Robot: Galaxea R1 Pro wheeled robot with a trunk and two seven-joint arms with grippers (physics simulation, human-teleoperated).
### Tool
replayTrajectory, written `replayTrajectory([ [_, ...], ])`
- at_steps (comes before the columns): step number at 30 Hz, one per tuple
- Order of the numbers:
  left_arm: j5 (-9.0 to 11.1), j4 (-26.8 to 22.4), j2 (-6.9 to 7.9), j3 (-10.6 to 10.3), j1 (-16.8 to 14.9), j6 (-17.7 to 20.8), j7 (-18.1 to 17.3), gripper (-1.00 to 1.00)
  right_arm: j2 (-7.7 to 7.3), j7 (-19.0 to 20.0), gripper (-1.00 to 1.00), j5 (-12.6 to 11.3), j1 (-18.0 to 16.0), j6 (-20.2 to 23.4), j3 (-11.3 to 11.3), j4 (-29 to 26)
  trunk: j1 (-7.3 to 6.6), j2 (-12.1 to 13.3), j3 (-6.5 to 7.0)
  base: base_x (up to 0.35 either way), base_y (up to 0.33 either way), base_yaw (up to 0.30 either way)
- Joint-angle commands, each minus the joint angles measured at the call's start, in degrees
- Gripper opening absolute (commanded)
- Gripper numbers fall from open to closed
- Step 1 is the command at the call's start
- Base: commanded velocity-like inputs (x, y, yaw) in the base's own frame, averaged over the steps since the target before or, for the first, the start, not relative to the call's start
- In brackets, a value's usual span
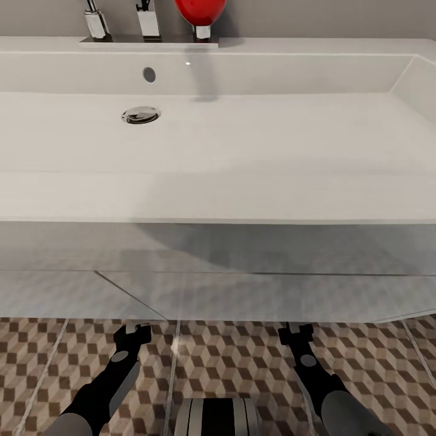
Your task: Take the four mousetraps from the cabinet in the bathroom and place them on the bathroom floor. Make sure all four end up on the same floor surface, and ensure that at least two of them are either under or directly next to the same bathroom sink.
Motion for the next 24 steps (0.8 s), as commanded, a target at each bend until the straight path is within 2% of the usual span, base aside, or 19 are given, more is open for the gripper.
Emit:
replayTrajectory([
  [1,0.5,-0.1,0.1,-0.5,0.0,0.0,0.5,-1.0,0.05,0.0,-1.0,0.5,0.0,-0.2,-0.4,0.1,-0.01,0.0,-0.03,0.0,0.0,0.0],
  [7,0.5,-0.1,0.1,-0.5,0.0,0.0,0.5,-1.0,0.05,0.0,-1.0,0.5,0.0,-0.2,-0.4,0.2,-0.01,0.0,-0.03,0.0,0.0,0.0],
  [16,0.5,-0.1,0.1,-0.5,0.0,-0.1,0.8,-1.0,0.05,0.0,-1.0,0.5,0.0,-0.2,-0.4,0.2,0.22,-0.1,-2.03,0.0,0.0,0.0],
  [24,0.6,-0.1,0.1,-0.5,0.0,-0.1,0.6,-1.0,0.05,0.0,-1.0,0.5,0.0,-0.2,-0.4,0.2,0.22,-0.1,-2.03,0.0,0.0,0.0],
])
